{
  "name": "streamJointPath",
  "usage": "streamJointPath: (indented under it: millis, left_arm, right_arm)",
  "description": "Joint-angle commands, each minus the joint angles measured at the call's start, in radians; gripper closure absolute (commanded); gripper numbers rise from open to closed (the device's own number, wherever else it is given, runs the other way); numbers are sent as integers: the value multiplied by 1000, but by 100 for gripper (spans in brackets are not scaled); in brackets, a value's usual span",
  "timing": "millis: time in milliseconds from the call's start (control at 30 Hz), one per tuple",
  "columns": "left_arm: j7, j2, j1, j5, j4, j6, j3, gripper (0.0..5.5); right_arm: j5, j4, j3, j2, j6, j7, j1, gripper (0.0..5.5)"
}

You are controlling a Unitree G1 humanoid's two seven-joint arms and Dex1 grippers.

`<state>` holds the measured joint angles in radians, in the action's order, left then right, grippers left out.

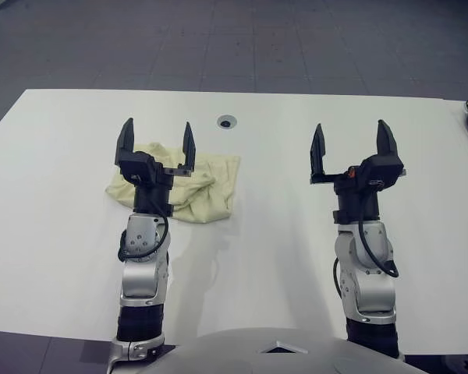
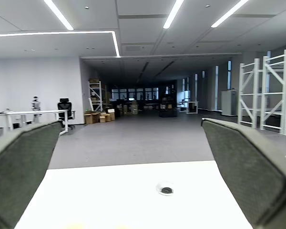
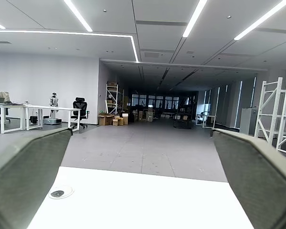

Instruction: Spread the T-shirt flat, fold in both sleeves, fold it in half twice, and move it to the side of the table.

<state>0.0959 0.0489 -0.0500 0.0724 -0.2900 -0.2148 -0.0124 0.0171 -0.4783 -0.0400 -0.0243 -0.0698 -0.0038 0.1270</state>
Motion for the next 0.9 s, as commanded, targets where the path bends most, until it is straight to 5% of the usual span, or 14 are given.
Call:
streamJointPath:
  millis: [33,900]
  left_arm:
    - [9,-1,-2,18,-12,9,0,10]
    - [15,3,-18,34,-67,56,4,10]
  right_arm:
    - [0,-20,10,1,11,-3,13,11]
    - [1,-55,13,1,63,4,18,11]
